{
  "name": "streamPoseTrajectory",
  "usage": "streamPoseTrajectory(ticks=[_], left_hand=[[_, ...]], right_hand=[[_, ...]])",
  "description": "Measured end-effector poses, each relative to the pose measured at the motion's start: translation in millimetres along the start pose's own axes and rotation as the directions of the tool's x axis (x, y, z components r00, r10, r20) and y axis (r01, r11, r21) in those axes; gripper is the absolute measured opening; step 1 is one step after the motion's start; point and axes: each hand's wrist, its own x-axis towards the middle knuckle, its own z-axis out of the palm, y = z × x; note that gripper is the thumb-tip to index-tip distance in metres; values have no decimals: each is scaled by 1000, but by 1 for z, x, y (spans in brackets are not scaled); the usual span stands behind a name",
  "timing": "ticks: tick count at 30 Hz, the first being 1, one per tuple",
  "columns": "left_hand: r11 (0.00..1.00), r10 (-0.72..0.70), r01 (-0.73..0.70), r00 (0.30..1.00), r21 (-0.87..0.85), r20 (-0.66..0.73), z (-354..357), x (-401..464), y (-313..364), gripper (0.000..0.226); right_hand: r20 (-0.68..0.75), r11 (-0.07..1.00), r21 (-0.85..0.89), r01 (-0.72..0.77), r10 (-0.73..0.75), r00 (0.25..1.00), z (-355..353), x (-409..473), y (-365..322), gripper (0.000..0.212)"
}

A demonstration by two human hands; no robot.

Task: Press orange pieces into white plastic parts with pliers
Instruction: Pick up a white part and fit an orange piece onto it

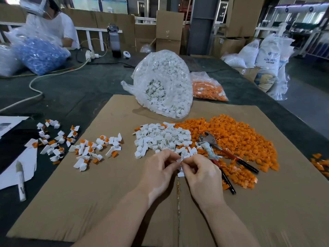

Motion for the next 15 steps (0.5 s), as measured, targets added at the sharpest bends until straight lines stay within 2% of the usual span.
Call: streamPoseTrajectory(ticks=[3, 8, 12, 15], left_hand=[[995, -74, 74, 997, -72, 1, 0, 2, 0, 13], [958, -151, 143, 988, -248, -16, -3, 2, 0, 22], [933, -157, 150, 988, -326, 7, -4, 1, 2, 19], [949, -129, 127, 992, -287, 12, -5, 1, 2, 13]], right_hand=[[14, 998, 64, -16, 15, 1000, 0, 1, 0, 3], [-79, 995, 103, -17, 25, 997, -1, 2, -2, 13], [-12, 998, 52, 48, -47, 999, 0, 2, -2, 19], [24, 998, 50, 38, -40, 999, 0, 3, -2, 26]])
